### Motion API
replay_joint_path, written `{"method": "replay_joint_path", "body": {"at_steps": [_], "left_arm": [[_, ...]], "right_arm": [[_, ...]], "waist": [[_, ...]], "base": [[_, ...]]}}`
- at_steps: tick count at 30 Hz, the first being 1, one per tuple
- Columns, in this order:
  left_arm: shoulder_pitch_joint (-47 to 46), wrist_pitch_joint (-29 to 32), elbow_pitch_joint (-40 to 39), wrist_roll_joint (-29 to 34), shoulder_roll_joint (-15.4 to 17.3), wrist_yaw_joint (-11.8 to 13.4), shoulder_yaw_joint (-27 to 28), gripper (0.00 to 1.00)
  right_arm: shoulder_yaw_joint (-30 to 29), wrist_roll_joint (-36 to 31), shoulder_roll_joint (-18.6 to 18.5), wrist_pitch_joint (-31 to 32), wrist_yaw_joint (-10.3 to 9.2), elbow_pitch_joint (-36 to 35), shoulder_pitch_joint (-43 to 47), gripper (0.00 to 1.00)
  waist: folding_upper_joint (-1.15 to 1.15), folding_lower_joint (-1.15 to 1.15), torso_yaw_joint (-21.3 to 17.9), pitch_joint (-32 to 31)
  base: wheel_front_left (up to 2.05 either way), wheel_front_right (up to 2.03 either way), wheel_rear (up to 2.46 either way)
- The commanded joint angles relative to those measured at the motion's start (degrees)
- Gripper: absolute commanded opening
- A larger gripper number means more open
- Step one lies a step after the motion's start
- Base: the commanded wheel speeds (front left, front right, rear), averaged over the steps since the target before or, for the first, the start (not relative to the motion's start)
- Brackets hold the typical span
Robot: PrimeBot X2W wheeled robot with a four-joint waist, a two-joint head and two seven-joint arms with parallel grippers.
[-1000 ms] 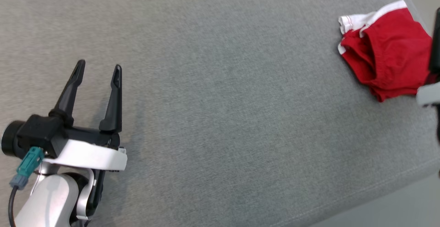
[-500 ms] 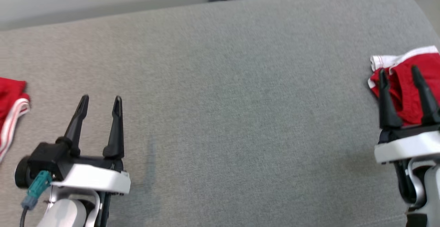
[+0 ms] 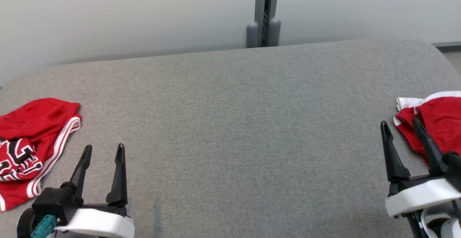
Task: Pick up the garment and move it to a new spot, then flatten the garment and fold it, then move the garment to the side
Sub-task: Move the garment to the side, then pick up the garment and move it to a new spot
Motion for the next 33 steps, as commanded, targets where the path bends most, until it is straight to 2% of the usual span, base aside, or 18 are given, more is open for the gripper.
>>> {"method": "replay_joint_path", "body": {"at_steps": [1,15,33], "left_arm": [[0.85,-0.13,-0.47,-0.32,0.43,0.55,0.52,1.0],[5.41,0.55,-3.11,-1.15,1.81,2.43,1.94,1.0],[4.9,1.82,-3.86,-0.93,2.35,3.11,1.06,1.0]], "right_arm": [[-0.33,-0.08,0.05,0.64,-0.02,-1.05,1.44,1.0],[-1.2,-0.65,1.33,3.97,-0.02,-5.94,8.1,1.0],[-1.84,-0.48,2.3,4.43,-0.02,-7.0,7.96,1.0]], "waist": [[0.0,0.0,1.1,-1.47],[0.0,0.0,2.27,-4.45],[0.0,0.0,1.86,-4.36]], "base": [[0.0,0.0,0.0],[0.0,0.0,0.0],[0.0,0.0,0.0]]}}
